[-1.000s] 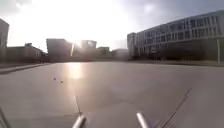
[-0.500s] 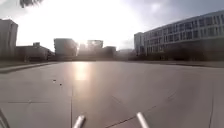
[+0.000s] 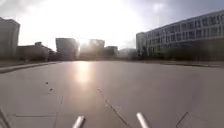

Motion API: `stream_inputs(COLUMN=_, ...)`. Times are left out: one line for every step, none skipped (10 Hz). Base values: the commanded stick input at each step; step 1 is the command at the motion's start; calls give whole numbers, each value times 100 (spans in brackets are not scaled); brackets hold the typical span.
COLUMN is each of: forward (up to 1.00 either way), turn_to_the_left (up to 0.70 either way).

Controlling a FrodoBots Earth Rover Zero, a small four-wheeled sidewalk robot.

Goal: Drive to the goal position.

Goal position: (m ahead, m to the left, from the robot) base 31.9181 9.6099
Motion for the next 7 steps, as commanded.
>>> stream_inputs(forward=100, turn_to_the_left=27)
stream_inputs(forward=100, turn_to_the_left=27)
stream_inputs(forward=100, turn_to_the_left=27)
stream_inputs(forward=100, turn_to_the_left=27)
stream_inputs(forward=100, turn_to_the_left=27)
stream_inputs(forward=100, turn_to_the_left=27)
stream_inputs(forward=100, turn_to_the_left=0)
